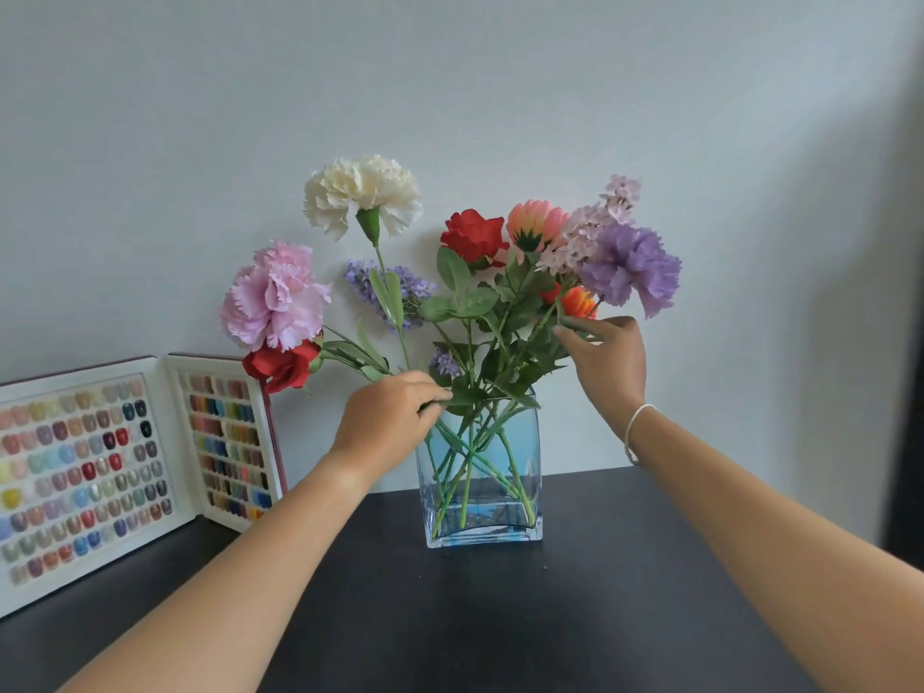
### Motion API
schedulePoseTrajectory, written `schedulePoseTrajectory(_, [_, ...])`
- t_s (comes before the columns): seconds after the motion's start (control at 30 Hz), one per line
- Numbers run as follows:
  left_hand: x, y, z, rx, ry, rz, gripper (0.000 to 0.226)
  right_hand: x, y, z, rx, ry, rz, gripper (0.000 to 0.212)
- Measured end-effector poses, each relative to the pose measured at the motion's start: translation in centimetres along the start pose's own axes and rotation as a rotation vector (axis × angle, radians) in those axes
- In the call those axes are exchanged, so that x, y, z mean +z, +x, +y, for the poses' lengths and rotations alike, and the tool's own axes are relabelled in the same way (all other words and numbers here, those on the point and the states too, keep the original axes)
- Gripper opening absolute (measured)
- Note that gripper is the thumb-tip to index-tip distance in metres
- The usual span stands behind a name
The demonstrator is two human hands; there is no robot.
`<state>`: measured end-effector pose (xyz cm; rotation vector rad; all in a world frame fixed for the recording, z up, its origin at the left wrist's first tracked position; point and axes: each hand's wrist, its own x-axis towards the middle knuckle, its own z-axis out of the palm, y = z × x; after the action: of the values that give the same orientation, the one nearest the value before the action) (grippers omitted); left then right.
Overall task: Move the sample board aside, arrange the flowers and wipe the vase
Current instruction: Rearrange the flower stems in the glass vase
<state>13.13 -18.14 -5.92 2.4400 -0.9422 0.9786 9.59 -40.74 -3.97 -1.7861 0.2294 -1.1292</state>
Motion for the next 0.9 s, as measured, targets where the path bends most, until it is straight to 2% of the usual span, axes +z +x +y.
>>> schedulePoseTrajectory(0.1, [0.1, -0.1, 0.2, 0.027, -0.015, -0.003, 0.023, -0.1, -2.3, -0.3, -0.143, -0.052, 0.163, 0.014])
schedulePoseTrajectory(0.17, [0.2, -0.1, 0.4, 0.039, -0.029, 0.009, 0.022, 0.0, -3.7, -0.3, -0.295, -0.102, 0.192, 0.01])
schedulePoseTrajectory(0.3, [0.3, -0.5, 0.5, 0.063, -0.057, -0.009, 0.021, 1.2, -4.1, -1.3, -0.495, -0.316, 0.077, 0.024])
schedulePoseTrajectory(0.4, [0.4, -1.0, 0.2, 0.069, -0.074, -0.025, 0.02, 2.6, -3.3, -2.3, -0.461, -0.501, -0.022, 0.038])
schedulePoseTrajectory(0.47, [0.6, -1.2, -0.1, 0.061, -0.09, -0.026, 0.02, 3.3, -2.8, -2.4, -0.4, -0.571, -0.073, 0.034])
schedulePoseTrajectory(0.57, [0.7, -1.2, -0.1, 0.036, -0.127, -0.021, 0.019, 3.6, -2.9, -2.3, -0.385, -0.515, -0.067, 0.022])
schedulePoseTrajectory(0.77, [0.4, -1.4, -0.2, -0.031, -0.167, 0.009, 0.021, 3.3, -5.2, -1.0, -0.656, -0.44, -0.121, 0.016])
schedulePoseTrajectory(0.9, [0.1, -2.4, -0.8, -0.02, -0.22, 0.06, 0.02, 2.5, -5.7, 0.2, -0.678, -0.404, -0.109, 0.016])
